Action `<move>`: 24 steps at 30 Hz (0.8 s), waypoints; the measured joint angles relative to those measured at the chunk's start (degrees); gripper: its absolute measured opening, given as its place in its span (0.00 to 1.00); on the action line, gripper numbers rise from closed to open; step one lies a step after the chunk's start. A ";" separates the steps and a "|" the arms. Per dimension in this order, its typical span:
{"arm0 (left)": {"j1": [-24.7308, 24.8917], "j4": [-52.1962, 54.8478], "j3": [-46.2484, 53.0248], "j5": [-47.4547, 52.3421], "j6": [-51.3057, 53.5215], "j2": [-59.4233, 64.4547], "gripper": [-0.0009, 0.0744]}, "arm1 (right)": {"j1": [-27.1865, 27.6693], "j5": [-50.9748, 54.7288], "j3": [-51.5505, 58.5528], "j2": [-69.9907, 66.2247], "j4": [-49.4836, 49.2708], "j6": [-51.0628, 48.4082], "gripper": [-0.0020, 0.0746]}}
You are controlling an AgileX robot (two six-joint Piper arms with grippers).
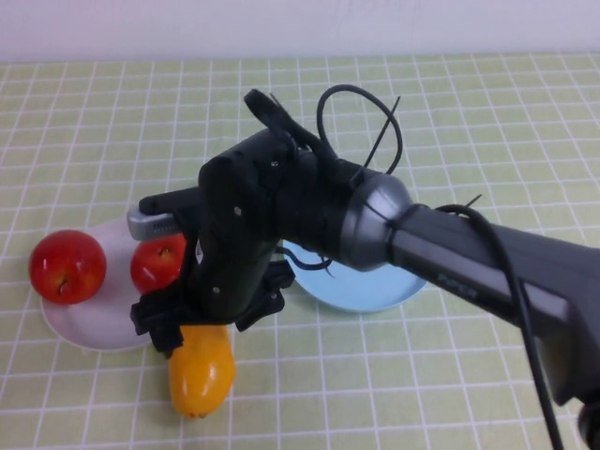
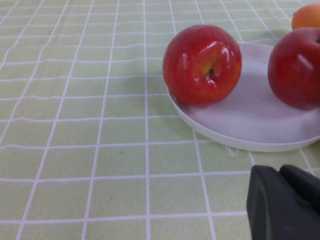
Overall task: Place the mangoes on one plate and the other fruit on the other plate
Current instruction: Put another type of fruit in the right plate
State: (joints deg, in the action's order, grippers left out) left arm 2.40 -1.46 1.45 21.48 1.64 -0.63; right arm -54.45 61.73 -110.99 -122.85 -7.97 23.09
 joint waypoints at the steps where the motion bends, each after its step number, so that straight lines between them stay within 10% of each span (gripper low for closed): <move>1: 0.00 0.00 0.00 0.00 0.00 0.00 0.01 | -0.09 0.94 -1.44 -1.20 0.43 0.38 0.89; 24: 0.00 0.00 0.00 0.00 0.00 0.00 0.01 | -0.98 8.46 -11.53 -11.04 5.72 0.14 0.72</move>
State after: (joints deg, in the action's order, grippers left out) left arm 2.40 -1.46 1.45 21.48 1.64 -0.63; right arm -55.43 70.19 -122.52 -133.89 -2.25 23.24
